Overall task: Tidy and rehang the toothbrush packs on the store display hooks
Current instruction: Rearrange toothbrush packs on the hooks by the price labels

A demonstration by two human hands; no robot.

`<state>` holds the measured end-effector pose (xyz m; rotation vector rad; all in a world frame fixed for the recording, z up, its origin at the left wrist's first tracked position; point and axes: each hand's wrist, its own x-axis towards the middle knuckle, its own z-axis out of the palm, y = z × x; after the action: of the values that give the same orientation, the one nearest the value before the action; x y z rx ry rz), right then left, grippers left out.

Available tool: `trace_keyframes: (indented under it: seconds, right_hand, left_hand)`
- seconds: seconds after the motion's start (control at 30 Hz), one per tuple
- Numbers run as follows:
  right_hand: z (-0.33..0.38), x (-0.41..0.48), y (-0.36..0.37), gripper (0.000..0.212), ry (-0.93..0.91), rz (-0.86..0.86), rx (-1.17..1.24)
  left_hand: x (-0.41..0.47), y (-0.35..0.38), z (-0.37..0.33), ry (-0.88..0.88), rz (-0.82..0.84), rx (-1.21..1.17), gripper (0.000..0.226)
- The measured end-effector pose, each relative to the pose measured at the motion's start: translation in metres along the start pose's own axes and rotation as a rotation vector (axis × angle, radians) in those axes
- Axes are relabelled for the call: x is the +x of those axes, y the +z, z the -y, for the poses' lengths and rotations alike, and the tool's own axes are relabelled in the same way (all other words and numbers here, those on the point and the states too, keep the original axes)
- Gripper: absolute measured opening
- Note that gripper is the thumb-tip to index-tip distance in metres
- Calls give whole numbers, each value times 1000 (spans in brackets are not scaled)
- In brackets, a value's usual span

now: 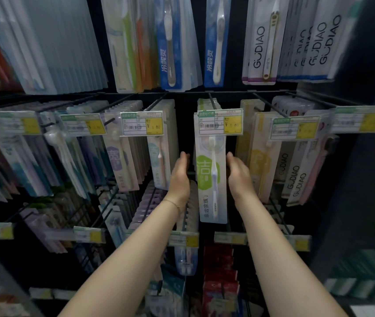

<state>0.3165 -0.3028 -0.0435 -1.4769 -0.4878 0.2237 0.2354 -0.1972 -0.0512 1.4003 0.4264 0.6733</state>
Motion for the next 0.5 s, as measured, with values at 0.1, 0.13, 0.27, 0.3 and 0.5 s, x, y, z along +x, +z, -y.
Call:
trace_keyframes:
  seconds: [0.1, 0.13, 0.27, 0.3, 0.5]
  right_hand:
    - [7, -11, -11, 35, -8, -33, -89]
    - [8, -14, -14, 33, -21, -54, -135]
    - [11, -31, -32, 25, -74, -69, -306]
    - [12, -37, -37, 25, -86, -58, -372]
    - [27, -69, -61, 36, -150, 6, -965]
  left_hand:
    - [-5, -10, -6, 23, -99, 136, 41]
    - [-9, -13, -9, 23, -104, 162, 31]
    - [-28, -30, -17, 176, -81, 363, 21]
    - [-35, -34, -19, 235, -71, 429, 21]
    - [-75, -37, -31, 570, 14, 906, 22]
